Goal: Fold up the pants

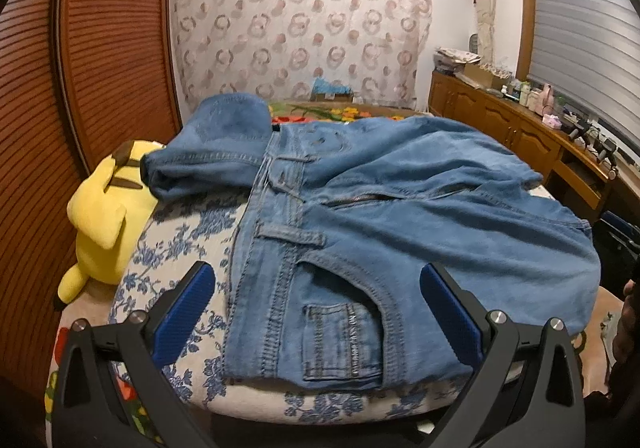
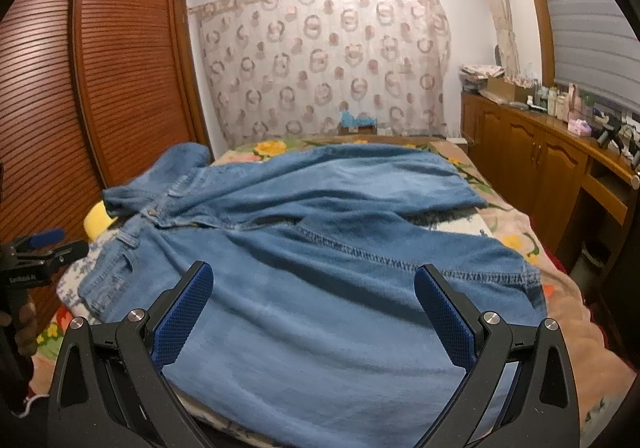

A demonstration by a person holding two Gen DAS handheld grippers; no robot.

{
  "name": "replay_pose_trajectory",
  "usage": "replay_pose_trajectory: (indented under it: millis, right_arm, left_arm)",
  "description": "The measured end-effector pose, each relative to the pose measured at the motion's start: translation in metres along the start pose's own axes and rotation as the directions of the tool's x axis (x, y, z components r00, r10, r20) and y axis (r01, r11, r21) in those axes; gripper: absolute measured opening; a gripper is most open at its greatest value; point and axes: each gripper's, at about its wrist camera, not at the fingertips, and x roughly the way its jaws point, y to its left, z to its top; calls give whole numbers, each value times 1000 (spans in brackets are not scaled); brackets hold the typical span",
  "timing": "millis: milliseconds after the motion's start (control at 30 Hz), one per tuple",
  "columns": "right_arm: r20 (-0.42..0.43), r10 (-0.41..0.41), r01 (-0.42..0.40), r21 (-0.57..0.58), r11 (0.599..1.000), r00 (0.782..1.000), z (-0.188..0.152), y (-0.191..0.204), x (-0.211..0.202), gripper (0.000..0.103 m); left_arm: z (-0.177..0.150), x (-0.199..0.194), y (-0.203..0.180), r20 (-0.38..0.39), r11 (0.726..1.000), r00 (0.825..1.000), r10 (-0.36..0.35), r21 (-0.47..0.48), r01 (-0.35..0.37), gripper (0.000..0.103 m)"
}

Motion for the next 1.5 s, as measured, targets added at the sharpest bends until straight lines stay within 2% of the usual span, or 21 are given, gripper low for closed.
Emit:
replay_pose_trajectory:
  millis: [433, 633, 700, 833, 933, 1000, 1100, 1167, 1200, 1233, 1267, 1333, 1500]
  right_arm:
    - [-111, -11, 11, -7, 1000, 994, -19, -8, 30, 103]
    - [-157, 8, -10, -11, 1000, 988, -24, -8, 39, 103]
    - [-171, 21, -24, -20, 1000, 985, -26, -4, 42, 102]
    - [-197, 51, -61, -43, 997, 979, -28, 5, 47, 102]
    - [-212, 70, -84, -58, 995, 975, -29, 13, 51, 101]
    - [-222, 80, -97, -67, 993, 972, -29, 17, 53, 101]
    - [-234, 83, -104, -78, 992, 969, -29, 22, 57, 101]
    - [-238, 86, -108, -81, 991, 968, -29, 23, 57, 101]
    - [-241, 88, -111, -83, 990, 967, -28, 23, 57, 101]
    - [-243, 90, -113, -84, 990, 966, -28, 24, 57, 101]
    - [-245, 94, -118, -85, 989, 965, -28, 25, 57, 101]
    - [-247, 97, -122, -89, 989, 964, -28, 26, 58, 101]
    - [-244, 107, -131, -81, 988, 964, -26, 28, 61, 100]
  left_arm:
    - [-35, 26, 48, -106, 999, 994, -1, -39, -3, 103]
    - [-49, 25, 64, -135, 997, 990, -43, -76, 33, 93]
    - [-52, 25, 67, -142, 995, 988, -58, -89, 46, 84]
    - [-59, 24, 68, -149, 992, 985, -85, -102, 70, 76]
    - [-60, 25, 67, -145, 990, 984, -104, -112, 89, 65]
    - [-59, 26, 65, -145, 989, 982, -119, -107, 104, 50]
    - [-59, 25, 62, -146, 985, 978, -147, -107, 132, 33]
    - [-56, 23, 60, -140, 985, 978, -152, -109, 137, 28]
    - [-55, 21, 60, -139, 983, 977, -162, -112, 147, 17]
    - [-50, 18, 58, -140, 976, 970, -198, -124, 181, 16]
    - [-47, 13, 55, -127, 975, 971, -205, -119, 190, 16]
    - [-36, 1, 47, -86, 981, 978, -191, -65, 185, 15]
    - [-14, -13, 38, -29, 977, 977, -211, -33, 210, 13]
